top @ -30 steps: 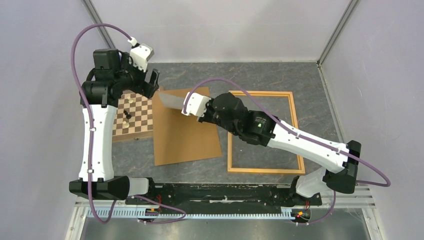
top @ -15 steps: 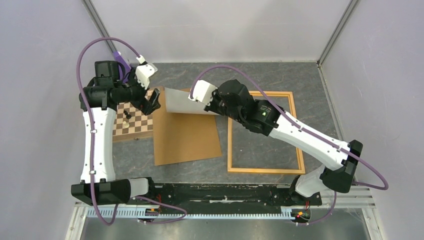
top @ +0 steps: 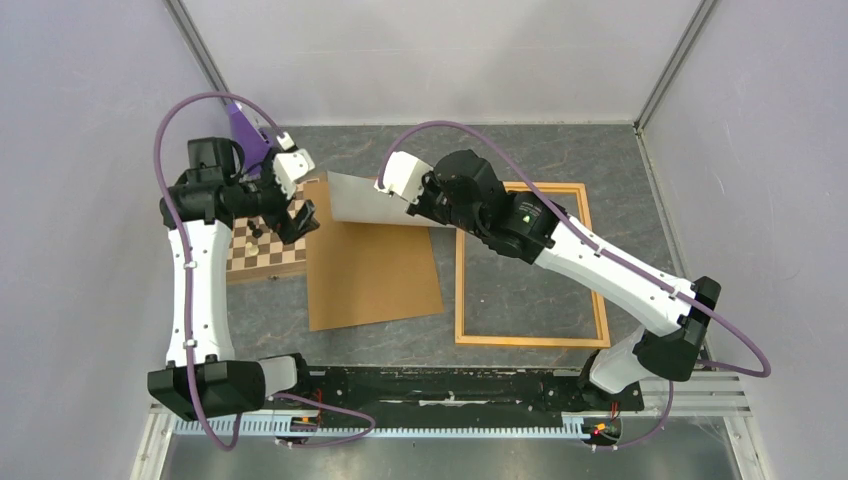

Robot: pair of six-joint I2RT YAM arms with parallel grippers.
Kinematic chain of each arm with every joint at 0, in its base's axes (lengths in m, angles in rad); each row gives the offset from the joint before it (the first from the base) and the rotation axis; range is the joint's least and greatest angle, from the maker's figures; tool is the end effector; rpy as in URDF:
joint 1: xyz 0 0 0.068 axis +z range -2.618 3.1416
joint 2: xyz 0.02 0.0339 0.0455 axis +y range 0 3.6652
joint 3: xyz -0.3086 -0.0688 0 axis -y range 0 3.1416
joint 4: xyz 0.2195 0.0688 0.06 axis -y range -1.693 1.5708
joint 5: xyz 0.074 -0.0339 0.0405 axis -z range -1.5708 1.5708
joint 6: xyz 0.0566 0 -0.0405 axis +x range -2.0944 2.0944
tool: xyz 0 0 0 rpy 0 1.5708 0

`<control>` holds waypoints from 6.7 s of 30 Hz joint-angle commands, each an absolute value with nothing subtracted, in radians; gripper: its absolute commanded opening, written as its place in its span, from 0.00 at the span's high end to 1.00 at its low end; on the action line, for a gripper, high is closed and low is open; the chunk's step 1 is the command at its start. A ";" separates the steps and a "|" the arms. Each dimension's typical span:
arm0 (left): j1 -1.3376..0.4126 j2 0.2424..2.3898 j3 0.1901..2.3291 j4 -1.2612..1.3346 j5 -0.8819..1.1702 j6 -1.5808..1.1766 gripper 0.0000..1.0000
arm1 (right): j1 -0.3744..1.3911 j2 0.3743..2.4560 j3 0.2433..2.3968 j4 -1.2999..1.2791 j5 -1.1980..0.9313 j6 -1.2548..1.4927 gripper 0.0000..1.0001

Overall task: Put the photo into the frame
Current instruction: Pick up the photo at the center of the board, then turn over the photo from the photo frame.

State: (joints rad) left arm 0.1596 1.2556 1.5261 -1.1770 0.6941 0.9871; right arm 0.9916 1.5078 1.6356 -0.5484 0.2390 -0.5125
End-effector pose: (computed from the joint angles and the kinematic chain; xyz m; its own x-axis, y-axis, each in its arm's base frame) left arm 0.1956 -0.0052 0.4309 -0.2054 0.6166 -0.7600 0.7959 0.5572 0.2369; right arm 0.1910 0.2675 0.4563 0.1459 -0.6473 -0.7482 -0.7152 0.4535 -0.5319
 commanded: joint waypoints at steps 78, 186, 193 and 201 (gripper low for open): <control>0.056 1.354 1.629 -0.130 1.198 -0.440 0.98 | 0.477 1.202 1.620 -0.430 -0.172 -0.205 0.13; -0.577 1.276 1.614 -0.713 0.596 0.026 0.73 | 0.006 0.980 1.044 -0.290 -1.047 -0.210 1.00; -0.577 1.270 1.630 -0.697 0.606 0.013 0.74 | 0.006 0.961 1.220 -0.473 -0.980 -0.208 1.00; -0.585 1.262 1.602 -0.683 0.651 -0.019 0.88 | 0.006 0.916 1.323 -0.687 -0.876 -0.261 1.00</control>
